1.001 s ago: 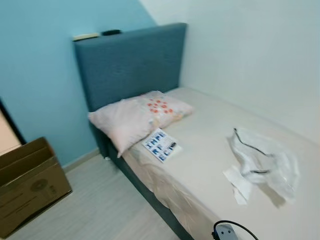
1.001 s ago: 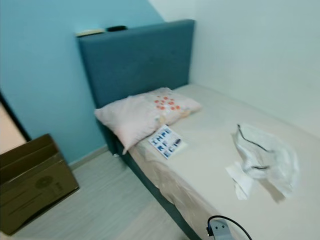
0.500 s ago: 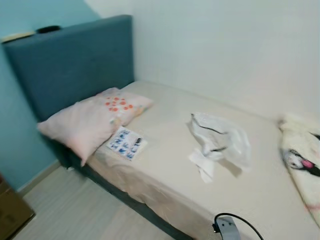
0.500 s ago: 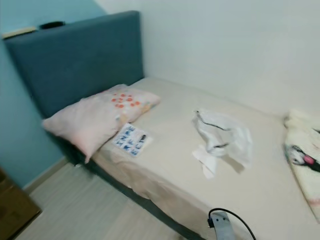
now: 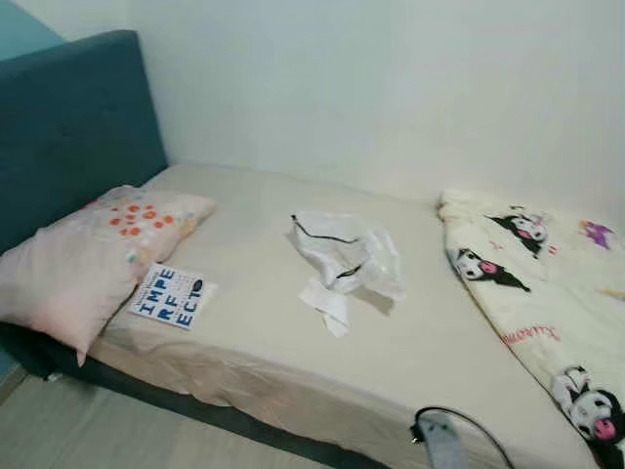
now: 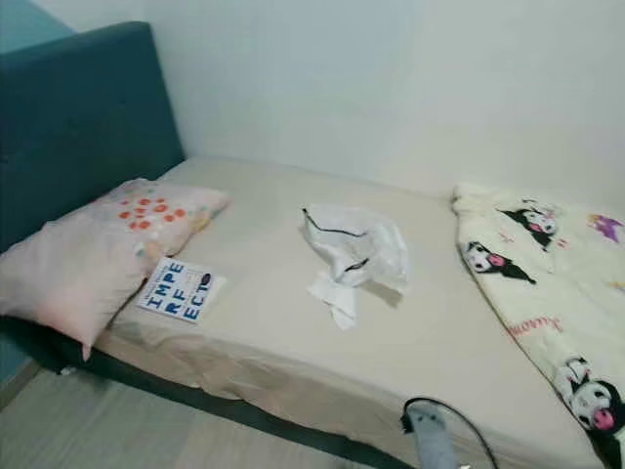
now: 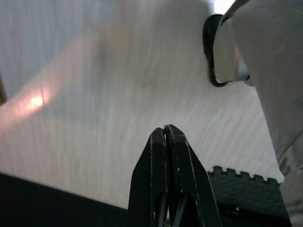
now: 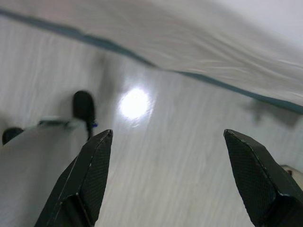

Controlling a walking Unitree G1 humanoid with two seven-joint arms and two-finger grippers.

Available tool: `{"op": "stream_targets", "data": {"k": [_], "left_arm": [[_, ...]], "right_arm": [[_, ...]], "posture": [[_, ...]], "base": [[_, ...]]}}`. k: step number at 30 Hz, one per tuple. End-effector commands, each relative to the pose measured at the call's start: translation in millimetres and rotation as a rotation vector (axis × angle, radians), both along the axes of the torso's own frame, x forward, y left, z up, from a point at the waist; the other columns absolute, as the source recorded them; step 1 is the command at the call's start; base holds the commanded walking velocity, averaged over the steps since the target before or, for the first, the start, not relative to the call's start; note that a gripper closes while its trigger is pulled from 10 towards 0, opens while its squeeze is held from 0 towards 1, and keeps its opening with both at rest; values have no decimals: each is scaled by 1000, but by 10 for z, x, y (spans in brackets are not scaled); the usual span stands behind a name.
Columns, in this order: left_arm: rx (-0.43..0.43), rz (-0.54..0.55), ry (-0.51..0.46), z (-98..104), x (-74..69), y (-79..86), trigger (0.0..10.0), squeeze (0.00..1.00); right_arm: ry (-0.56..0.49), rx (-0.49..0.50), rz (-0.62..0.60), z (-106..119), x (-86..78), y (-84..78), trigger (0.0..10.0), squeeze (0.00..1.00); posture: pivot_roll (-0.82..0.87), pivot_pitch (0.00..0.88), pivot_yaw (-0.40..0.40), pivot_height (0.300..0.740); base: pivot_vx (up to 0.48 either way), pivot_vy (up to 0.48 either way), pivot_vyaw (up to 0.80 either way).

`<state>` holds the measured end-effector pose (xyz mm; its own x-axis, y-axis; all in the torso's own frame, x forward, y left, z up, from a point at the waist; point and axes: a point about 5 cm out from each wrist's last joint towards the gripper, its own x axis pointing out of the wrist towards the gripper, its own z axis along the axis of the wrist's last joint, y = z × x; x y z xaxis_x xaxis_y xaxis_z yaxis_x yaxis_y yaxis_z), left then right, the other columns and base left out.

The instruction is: Clean up the room

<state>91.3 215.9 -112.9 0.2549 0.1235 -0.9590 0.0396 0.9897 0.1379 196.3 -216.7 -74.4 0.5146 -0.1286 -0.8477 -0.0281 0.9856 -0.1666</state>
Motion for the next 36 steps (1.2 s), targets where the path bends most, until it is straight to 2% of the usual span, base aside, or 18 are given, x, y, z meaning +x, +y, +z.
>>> {"op": "stream_targets", "data": {"k": [1,9,21,22,25,32,36], "left_arm": [[-106,-4,-246,164,616,-206,10000,0],[-114,-7,-259,181,658,-209,10000,0],[-112,-14,-254,179,655,-212,10000,0],[-109,-8,-249,173,639,-207,10000,0],[-105,-10,-243,168,628,-203,10000,0],[-110,-17,-239,160,605,-204,10000,0],[-112,-16,-239,158,598,-206,10000,0]], "right_arm": [[-42,39,0,24,68,74,10000,0],[-92,71,17,84,192,152,10000,0],[-100,81,58,92,211,191,10000,0],[-96,85,99,89,210,217,10000,0],[-93,86,118,86,207,229,10000,0],[-98,74,108,89,204,203,10000,0],[-108,48,80,108,226,156,10000,0]], "posture": [[-1,0,-18,729],[6,0,-23,729],[5,0,-23,729],[5,0,-23,729],[4,0,-20,729],[0,0,-18,729],[-1,0,-20,729]], "base": [[0,0,0],[280,0,0],[339,0,0],[0,0,738],[0,0,738],[0,0,722],[0,0,0]]}}
